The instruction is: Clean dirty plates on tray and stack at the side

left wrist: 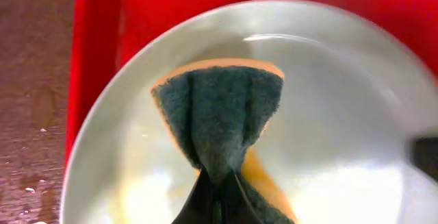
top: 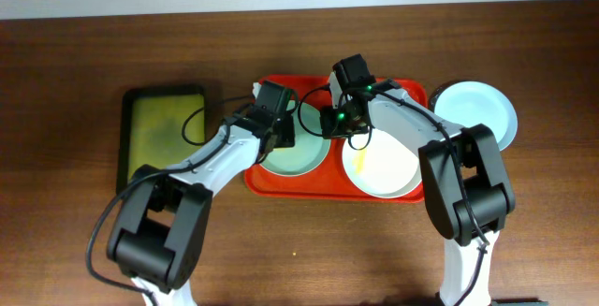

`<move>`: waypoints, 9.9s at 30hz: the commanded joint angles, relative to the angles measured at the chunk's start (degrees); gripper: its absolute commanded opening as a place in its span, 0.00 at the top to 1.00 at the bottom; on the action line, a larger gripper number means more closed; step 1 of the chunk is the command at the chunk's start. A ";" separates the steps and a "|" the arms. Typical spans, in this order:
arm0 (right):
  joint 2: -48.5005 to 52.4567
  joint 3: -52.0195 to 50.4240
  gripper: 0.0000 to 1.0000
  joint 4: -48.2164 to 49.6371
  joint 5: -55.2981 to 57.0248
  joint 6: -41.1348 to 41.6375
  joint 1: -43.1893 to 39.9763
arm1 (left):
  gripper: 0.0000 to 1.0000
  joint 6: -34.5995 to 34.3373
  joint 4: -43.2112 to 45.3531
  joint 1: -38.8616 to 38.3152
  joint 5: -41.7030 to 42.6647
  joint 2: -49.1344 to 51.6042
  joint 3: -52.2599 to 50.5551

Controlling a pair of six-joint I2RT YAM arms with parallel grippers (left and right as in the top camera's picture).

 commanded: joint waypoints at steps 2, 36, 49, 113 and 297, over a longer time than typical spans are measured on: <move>1.79 -0.59 0.96 -0.48 2.32 -0.02 -0.13 | 1.00 0.55 -4.15 1.70 -12.35 2.32 0.90; -24.90 0.35 0.96 -11.39 60.94 -24.52 15.87 | 1.00 0.28 -20.24 19.85 -4.13 -23.23 0.85; -24.87 0.31 0.96 12.13 88.85 -52.15 31.69 | 1.00 0.28 -21.03 19.85 -4.15 -23.23 0.85; -14.43 0.33 0.47 -10.29 -6.93 -6.58 -47.21 | 1.00 0.31 -22.08 19.69 -4.52 -23.02 0.74; -14.21 -28.74 0.94 19.76 1.81 5.49 -3.13 | 0.95 0.26 -12.66 31.69 3.41 -4.59 2.40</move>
